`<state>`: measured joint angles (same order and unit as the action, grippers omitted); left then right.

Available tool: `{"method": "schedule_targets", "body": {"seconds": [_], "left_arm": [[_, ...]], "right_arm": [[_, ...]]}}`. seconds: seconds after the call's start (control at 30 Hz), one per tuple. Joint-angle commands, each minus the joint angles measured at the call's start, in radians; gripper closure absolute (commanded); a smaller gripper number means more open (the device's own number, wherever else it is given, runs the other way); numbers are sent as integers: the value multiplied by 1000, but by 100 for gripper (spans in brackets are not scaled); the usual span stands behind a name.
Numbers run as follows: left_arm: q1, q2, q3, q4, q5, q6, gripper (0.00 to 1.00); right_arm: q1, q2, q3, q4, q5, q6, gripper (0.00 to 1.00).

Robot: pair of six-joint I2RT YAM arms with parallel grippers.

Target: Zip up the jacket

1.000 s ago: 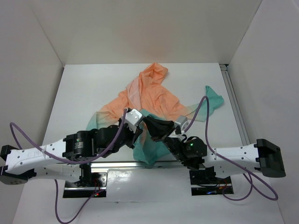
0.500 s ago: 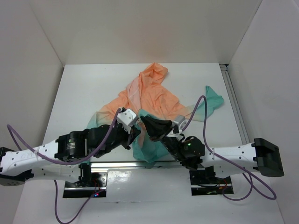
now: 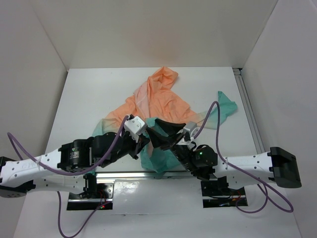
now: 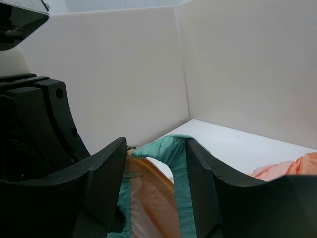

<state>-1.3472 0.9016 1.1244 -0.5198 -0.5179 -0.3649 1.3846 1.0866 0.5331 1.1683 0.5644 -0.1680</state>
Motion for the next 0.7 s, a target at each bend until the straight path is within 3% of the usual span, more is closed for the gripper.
{"method": "schedule_targets", "body": {"seconds": [0.0, 0.17, 0.5, 0.63, 0.67], "left_arm": [[-4, -29, 14, 50, 9, 29, 100], [-4, -49, 3, 24, 9, 29, 100], [-4, -110, 3, -60, 38, 0, 100], [-4, -121, 3, -72, 47, 0, 100], [-4, -130, 3, -72, 47, 0, 100]], "right_arm": [[-2, -40, 36, 41, 11, 2, 41], [-2, -100, 15, 31, 11, 2, 41], [-2, -258, 56, -238, -11, 22, 43], [-2, -258, 204, -628, 26, 105, 48], [-2, -245, 229, -692, 26, 154, 55]]}}
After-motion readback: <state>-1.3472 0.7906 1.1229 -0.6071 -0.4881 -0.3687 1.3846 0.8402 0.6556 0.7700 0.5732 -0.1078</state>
